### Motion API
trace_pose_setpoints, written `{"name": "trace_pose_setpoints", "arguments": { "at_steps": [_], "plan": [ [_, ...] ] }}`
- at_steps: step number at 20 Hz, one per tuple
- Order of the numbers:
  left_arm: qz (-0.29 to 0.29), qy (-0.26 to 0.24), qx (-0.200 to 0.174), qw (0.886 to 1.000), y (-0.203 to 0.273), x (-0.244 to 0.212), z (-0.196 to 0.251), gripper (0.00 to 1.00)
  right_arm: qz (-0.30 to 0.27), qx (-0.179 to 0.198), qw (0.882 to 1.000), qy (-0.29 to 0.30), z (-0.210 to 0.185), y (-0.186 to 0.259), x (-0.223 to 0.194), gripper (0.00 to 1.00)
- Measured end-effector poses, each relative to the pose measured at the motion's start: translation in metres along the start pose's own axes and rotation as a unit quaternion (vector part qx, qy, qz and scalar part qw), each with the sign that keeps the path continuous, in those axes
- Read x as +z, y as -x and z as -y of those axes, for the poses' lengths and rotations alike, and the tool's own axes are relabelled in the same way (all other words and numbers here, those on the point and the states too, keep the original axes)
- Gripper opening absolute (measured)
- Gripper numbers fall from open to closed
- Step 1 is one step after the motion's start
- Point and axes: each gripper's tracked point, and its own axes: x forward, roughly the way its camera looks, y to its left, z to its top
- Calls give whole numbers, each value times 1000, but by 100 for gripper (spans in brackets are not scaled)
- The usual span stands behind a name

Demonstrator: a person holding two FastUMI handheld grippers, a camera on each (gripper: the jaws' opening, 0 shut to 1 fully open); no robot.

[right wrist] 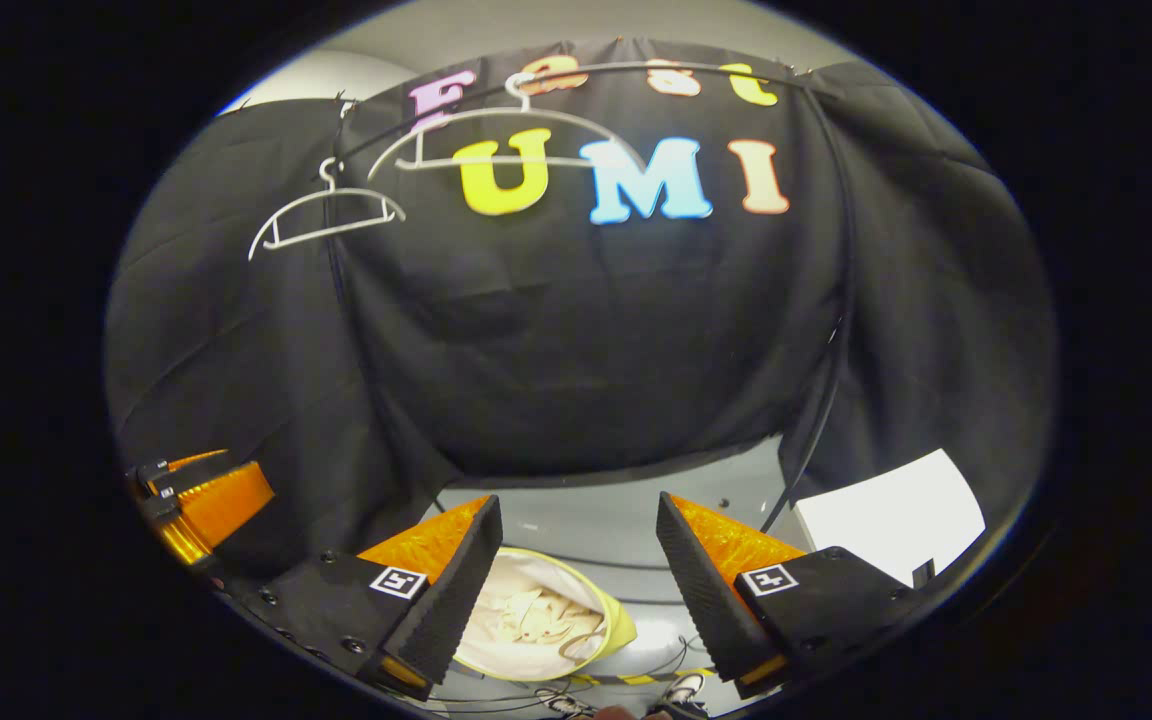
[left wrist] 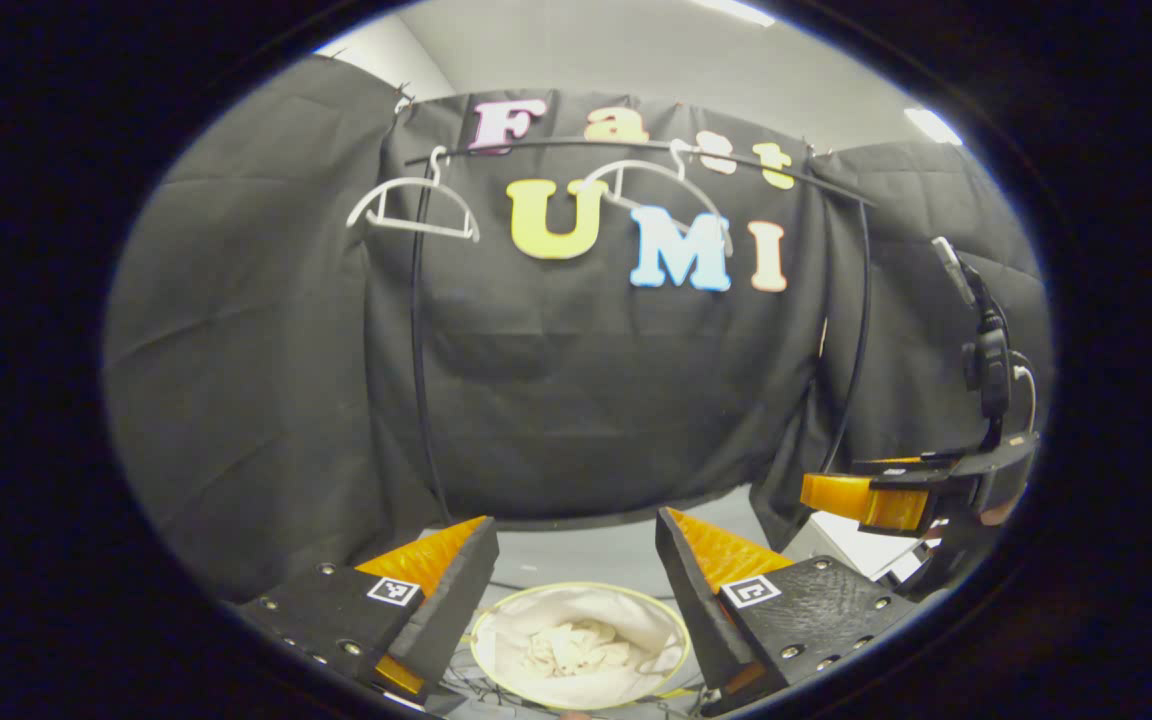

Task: Grasp the clothes on the hanger with both hands and then place them into the laundry hamper below.

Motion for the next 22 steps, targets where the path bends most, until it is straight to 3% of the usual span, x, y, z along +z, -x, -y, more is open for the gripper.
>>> {"name": "trace_pose_setpoints", "arguments": {
  "at_steps": [4, 8, 10, 11, 15, 19, 22],
  "plan": [
    [81, -26, 10, 996, 22, 95, 27, 89, 61, -10, 998, 19, 33, 31, 43, 98],
    [115, -32, 34, 992, 59, 138, 62, 89, 147, -22, 988, 46, 74, 78, 98, 98],
    [129, -15, 35, 991, 77, 150, 81, 89, 190, -28, 980, 50, 94, 105, 124, 93],
    [138, -8, 36, 990, 86, 155, 91, 89, 206, -27, 977, 50, 102, 117, 132, 98],
    [165, 1, 48, 985, 116, 168, 120, 89, 234, -14, 972, 27, 132, 155, 140, 98],
    [194, 62, 74, 976, 145, 166, 131, 89, 262, -30, 965, 2, 178, 174, 134, 98],
    [176, 91, 106, 975, 152, 140, 125, 89, 256, -37, 966, -10, 194, 177, 113, 98]
  ]
}}
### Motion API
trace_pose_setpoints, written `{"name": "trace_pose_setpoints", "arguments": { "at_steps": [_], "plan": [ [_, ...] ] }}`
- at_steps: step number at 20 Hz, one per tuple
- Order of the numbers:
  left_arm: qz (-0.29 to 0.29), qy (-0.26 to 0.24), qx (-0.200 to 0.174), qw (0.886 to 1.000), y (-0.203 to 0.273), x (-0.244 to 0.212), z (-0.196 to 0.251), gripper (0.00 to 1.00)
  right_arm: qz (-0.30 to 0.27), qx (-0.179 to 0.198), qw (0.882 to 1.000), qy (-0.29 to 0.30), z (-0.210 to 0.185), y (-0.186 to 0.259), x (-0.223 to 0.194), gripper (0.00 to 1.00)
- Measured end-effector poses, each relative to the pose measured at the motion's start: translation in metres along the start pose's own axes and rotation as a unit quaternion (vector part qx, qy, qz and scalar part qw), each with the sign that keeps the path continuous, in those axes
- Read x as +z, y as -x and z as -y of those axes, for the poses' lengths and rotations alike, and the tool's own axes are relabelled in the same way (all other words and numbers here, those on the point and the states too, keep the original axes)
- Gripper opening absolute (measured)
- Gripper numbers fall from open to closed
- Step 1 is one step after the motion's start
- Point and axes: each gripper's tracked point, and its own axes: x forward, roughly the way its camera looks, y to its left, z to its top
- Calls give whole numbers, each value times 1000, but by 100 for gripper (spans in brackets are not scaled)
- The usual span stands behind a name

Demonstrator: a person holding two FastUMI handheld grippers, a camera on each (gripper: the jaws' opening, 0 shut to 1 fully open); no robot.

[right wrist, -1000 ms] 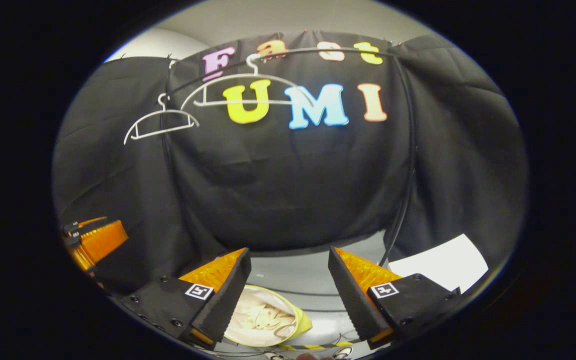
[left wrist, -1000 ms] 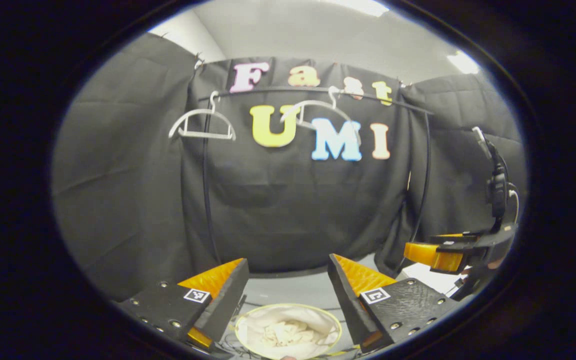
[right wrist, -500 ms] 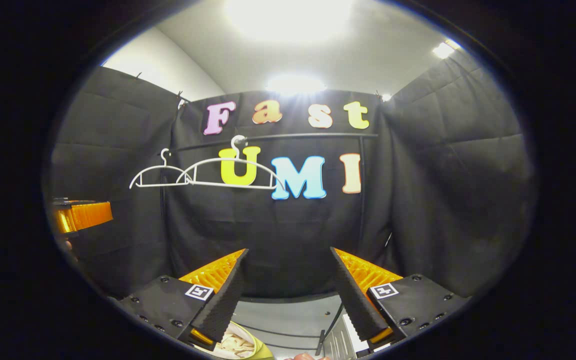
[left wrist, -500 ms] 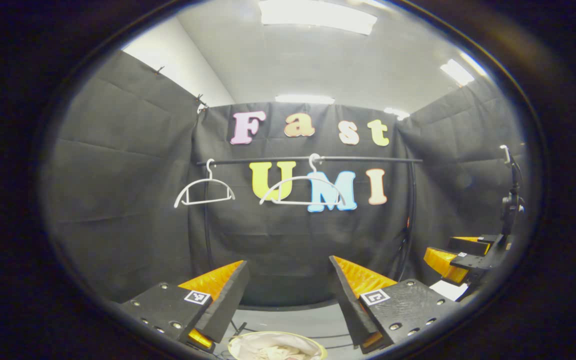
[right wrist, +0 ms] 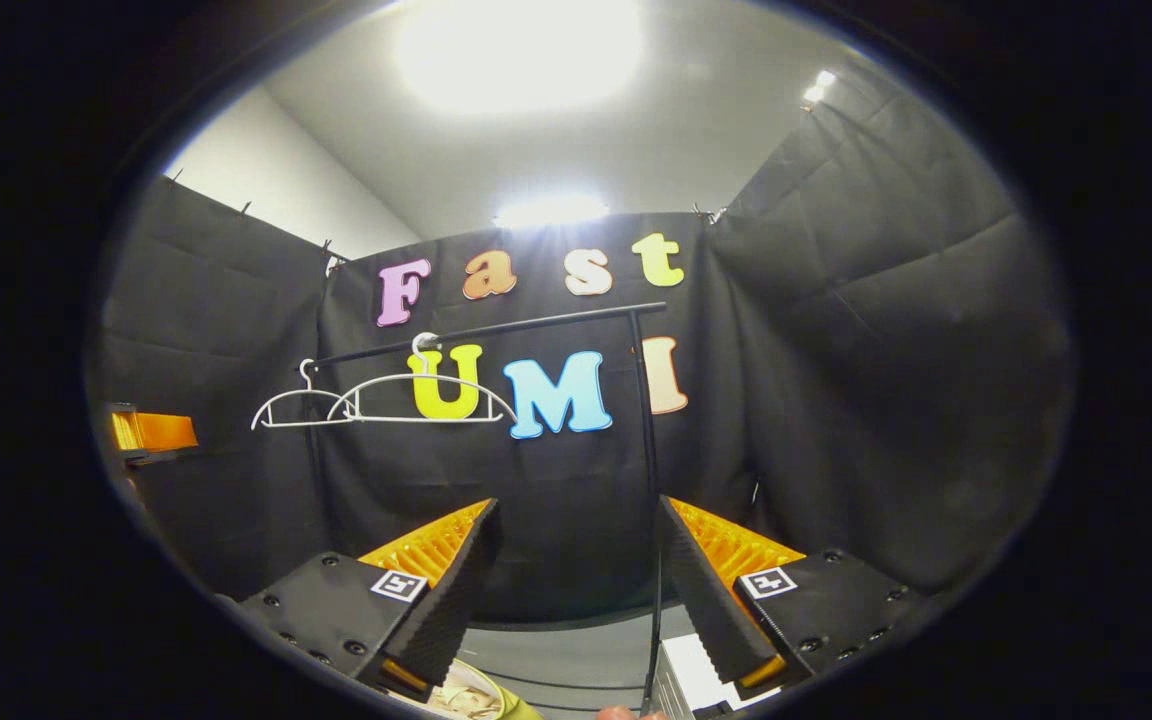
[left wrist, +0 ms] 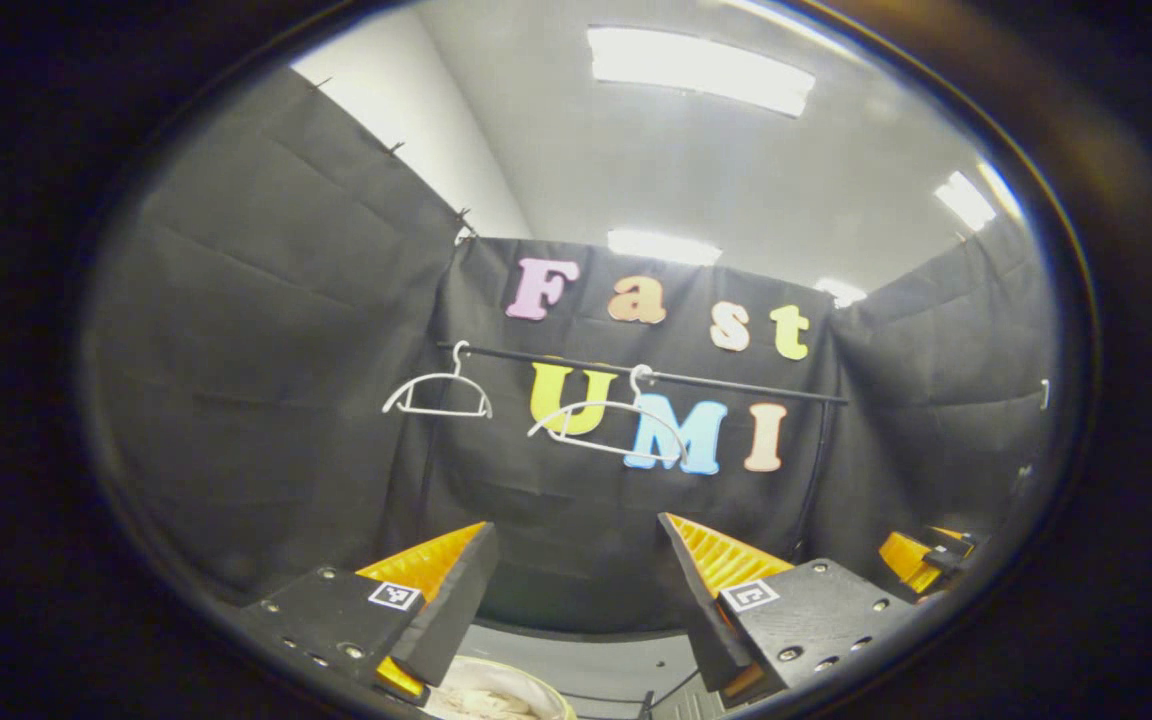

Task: Grasp the clothes on the hanger with both hands and then place them into the laundry hamper below.

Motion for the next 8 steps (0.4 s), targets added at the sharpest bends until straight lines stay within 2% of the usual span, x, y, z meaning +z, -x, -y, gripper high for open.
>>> {"name": "trace_pose_setpoints", "arguments": {
  "at_steps": [1, 4, 7, 8],
  "plan": [
    [-9, -1, 7, 1000, 3, -6, -3, 89, -10, -5, 1000, -2, 6, 2, -10, 98],
    [-13, -14, -10, 1000, -3, -12, 3, 93, -22, -24, 999, -4, 19, 7, -19, 98],
    [-15, -36, -30, 999, -17, -17, 12, 89, -40, -36, 999, -6, 24, 7, -31, 98],
    [-16, -39, -31, 999, -23, -19, 11, 89, -50, -40, 998, -8, 26, 7, -34, 92]
  ]
}}
